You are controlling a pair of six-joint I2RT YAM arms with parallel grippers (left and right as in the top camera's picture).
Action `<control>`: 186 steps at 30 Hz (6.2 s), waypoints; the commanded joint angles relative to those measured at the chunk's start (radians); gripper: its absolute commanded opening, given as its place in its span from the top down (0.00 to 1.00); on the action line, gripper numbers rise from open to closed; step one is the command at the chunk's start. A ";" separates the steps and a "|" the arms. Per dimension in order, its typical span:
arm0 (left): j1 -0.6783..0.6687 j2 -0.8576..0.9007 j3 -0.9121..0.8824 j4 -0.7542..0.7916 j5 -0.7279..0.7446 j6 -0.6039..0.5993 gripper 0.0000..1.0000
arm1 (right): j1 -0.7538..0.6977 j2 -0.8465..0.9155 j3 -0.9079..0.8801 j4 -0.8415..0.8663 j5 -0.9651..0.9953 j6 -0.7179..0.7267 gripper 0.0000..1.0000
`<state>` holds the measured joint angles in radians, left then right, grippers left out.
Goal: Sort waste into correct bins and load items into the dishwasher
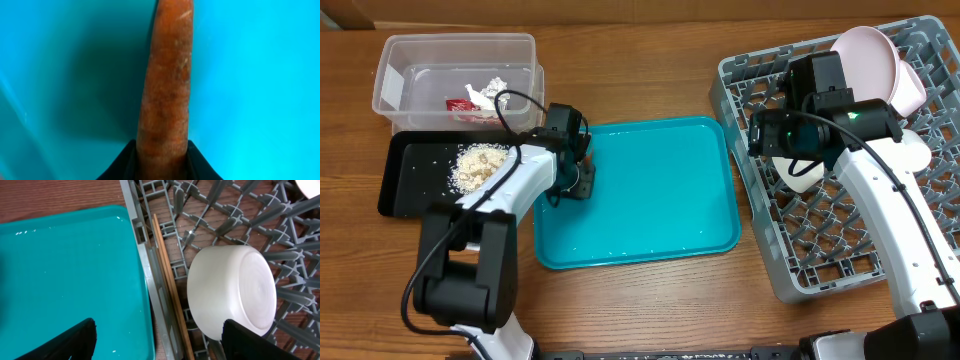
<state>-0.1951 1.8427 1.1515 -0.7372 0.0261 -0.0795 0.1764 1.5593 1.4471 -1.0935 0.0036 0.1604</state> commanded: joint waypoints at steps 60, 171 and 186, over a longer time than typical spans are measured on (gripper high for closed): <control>0.659 0.034 0.106 0.021 -0.209 -0.594 0.95 | -0.002 0.002 0.013 -0.008 -0.006 -0.011 0.18; 0.299 -0.275 0.399 -0.630 0.028 -0.151 0.00 | -0.402 -0.003 0.093 -0.151 -0.161 0.003 0.00; 0.315 -0.950 -0.095 -0.301 0.090 -0.109 0.00 | -0.418 -0.576 -0.337 0.157 -0.059 0.003 0.00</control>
<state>0.1139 1.1065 1.1843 -1.1221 0.0746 -0.2028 -0.2405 1.1622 1.2228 -0.9863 -0.1101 0.1780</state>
